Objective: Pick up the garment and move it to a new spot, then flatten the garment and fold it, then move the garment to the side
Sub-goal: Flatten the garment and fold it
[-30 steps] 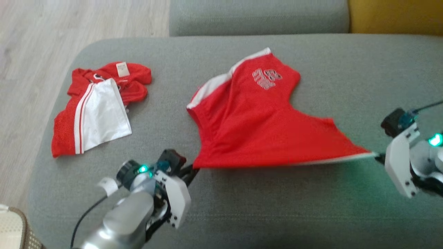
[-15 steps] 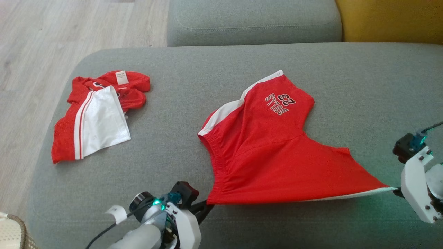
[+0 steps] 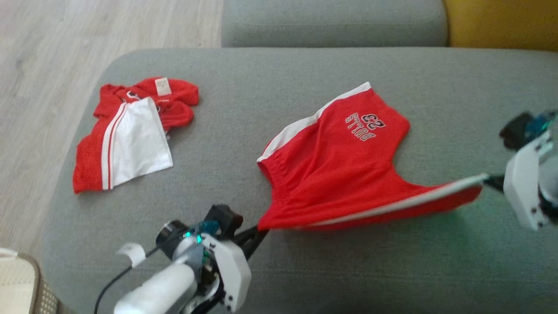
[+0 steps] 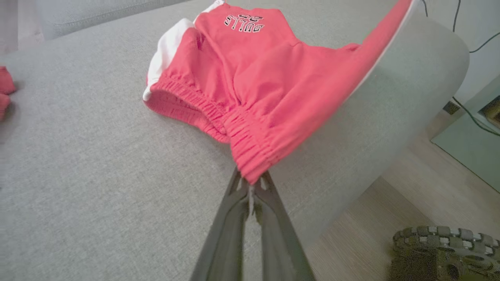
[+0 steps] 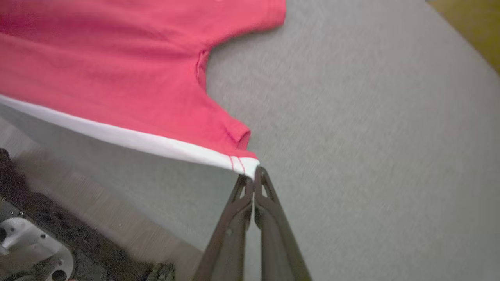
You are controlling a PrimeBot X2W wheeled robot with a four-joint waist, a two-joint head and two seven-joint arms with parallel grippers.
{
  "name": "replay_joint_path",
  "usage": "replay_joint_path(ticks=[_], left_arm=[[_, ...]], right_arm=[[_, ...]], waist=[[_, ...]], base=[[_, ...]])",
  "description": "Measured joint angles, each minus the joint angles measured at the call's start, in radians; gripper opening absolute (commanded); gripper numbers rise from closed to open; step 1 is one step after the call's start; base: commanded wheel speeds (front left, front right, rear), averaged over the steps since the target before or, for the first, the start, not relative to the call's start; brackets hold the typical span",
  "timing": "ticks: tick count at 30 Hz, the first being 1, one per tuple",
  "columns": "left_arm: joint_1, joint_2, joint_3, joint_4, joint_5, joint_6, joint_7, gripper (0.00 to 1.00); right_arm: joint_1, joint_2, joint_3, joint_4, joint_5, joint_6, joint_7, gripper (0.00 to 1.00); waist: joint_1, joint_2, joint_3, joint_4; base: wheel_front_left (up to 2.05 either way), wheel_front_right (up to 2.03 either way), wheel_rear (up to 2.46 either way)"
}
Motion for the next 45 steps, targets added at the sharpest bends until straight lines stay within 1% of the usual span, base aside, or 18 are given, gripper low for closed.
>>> replay_joint_path(ticks=[6, 14, 19, 20, 22, 23, 27, 30, 33, 36, 38, 45], left_arm=[[-0.072, 0.002, 0.027, -0.051, -0.005, 0.013, 0.014, 0.0], [-0.134, -0.009, 0.057, -0.052, -0.01, 0.022, 0.013, 0.0], [-0.186, -0.046, 0.072, -0.03, -0.017, 0.021, -0.007, 0.0], [-0.206, -0.064, 0.073, -0.015, -0.018, 0.021, -0.018, 0.0], [-0.215, -0.073, 0.073, -0.005, -0.018, 0.021, -0.023, 0.0], [-0.231, -0.093, 0.074, 0.017, -0.018, 0.02, -0.032, 0.0], [-0.27, -0.127, 0.074, 0.061, -0.015, 0.011, -0.055, 0.0], [-0.305, -0.148, 0.073, 0.093, -0.007, 0.003, -0.071, 0.0], [-0.333, -0.163, 0.074, 0.121, -0.007, -0.001, -0.084, 0.0], [-0.343, -0.172, 0.074, 0.142, -0.007, -0.005, -0.092, 0.0], [-0.354, -0.189, 0.075, 0.174, -0.007, -0.006, -0.103, 0.0], [-0.405, -0.228, 0.082, 0.24, -0.007, -0.014, -0.133, 0.0]], right_arm=[[-0.092, 0.021, -0.045, 0.024, -0.013, 0.0, -0.012, 0.0], [-0.22, 0.085, -0.057, 0.073, -0.052, 0.0, -0.049, 0.0], [-0.297, 0.104, -0.046, 0.11, -0.074, 0.0, -0.076, 0.0], [-0.324, 0.109, -0.034, 0.132, -0.079, 0.0, -0.081, 0.0], [-0.336, 0.113, -0.026, 0.145, -0.084, 0.0, -0.081, 0.0], [-0.359, 0.122, -0.012, 0.177, -0.106, 0.0, -0.092, 0.0], [-0.4, 0.136, 0.006, 0.247, -0.135, 0.0, -0.123, 0.0], [-0.426, 0.14, 0.017, 0.294, -0.158, 0.0, -0.157, 0.0], [-0.452, 0.157, 0.028, 0.329, -0.165, 0.0, -0.188, 0.0], [-0.464, 0.169, 0.039, 0.342, -0.168, 0.0, -0.205, 0.0], [-0.484, 0.183, 0.056, 0.364, -0.177, 0.0, -0.226, 0.0], [-0.531, 0.197, 0.082, 0.409, -0.192, 0.0, -0.251, 0.0]], waist=[[0.0, 0.0, 0.046, 0.039], [0.0, 0.0, 0.119, 0.09], [0.0, 0.0, 0.177, 0.12], [0.0, 0.0, 0.201, 0.133], [0.0, 0.0, 0.212, 0.138], [0.0, 0.0, 0.233, 0.15], [0.0, 0.0, 0.27, 0.166], [0.0, -0.0001, 0.291, 0.174], [0.0, -0.0001, 0.31, 0.178], [0.0, 0.0, 0.322, 0.179], [0.0001, 0.0, 0.34, 0.181], [0.0001, -0.0001, 0.38, 0.191]], base=[[0.0, 0.0, 0.0], [0.0, 0.0, 0.0], [0.0, 0.0, 0.0], [0.0, 0.0, 0.0], [0.0, 0.0, 0.0], [0.0, 0.0, 0.0], [0.0, 0.0, 0.0], [0.0, 0.0, 0.0], [0.0, 0.0, 0.0], [0.0, 0.0, 0.0], [0.0, 0.0, 0.0], [0.0, 0.0, 0.0]])
